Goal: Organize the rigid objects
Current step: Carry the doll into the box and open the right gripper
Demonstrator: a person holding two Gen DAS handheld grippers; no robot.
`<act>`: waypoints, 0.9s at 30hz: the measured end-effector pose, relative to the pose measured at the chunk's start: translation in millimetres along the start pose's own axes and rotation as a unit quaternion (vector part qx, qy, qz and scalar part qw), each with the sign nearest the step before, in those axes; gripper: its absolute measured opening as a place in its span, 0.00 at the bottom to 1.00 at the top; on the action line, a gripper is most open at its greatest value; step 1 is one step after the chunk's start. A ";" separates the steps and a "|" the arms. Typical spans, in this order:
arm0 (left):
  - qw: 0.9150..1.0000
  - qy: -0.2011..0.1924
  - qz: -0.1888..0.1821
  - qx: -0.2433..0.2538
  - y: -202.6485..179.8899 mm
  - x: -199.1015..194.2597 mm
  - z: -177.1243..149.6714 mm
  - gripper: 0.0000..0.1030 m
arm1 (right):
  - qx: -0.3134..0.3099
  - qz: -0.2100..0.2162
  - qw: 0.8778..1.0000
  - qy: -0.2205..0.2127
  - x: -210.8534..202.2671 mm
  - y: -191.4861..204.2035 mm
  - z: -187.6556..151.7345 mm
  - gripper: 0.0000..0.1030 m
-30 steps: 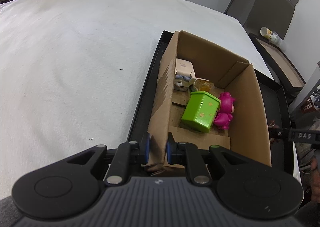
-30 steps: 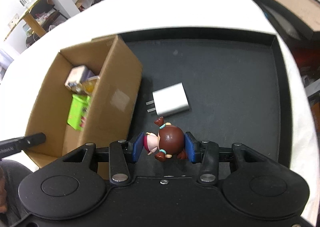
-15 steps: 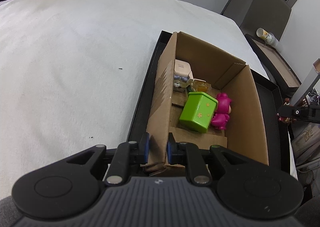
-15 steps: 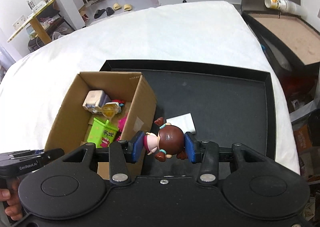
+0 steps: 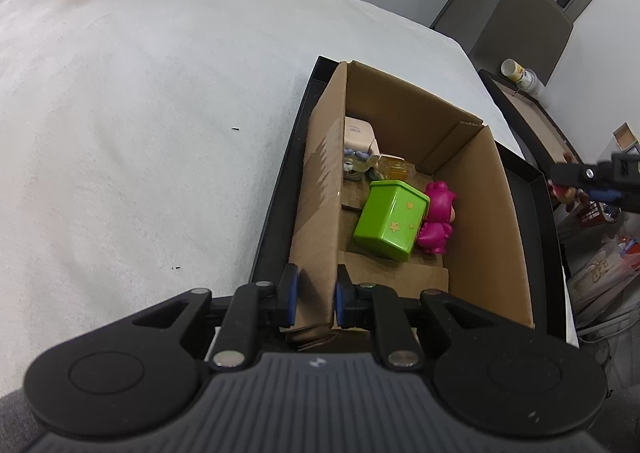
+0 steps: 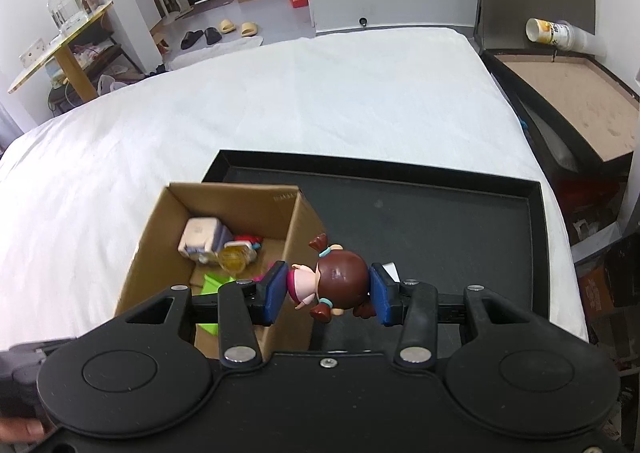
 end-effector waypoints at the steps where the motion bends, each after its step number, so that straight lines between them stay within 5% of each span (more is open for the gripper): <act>1: 1.000 0.001 -0.001 0.002 -0.1 0.0 -0.2 0.16 | 0.001 0.001 1.000 0.001 1.4 1.7 2.6 0.42; 27: 1.000 0.005 -0.023 -0.006 5.7 0.5 2.0 0.18 | -0.029 -0.005 1.000 0.005 23.0 41.5 45.0 0.47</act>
Point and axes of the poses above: each gripper's, at about its wrist camera, not at the fingertips, and x roughly the way its jaws point, y to its left, z to its top, the point moved 4 cm from there along x, roughly the way its jaws point, and after that the axes turned 15 degrees about -x, right-handed, at the moved point
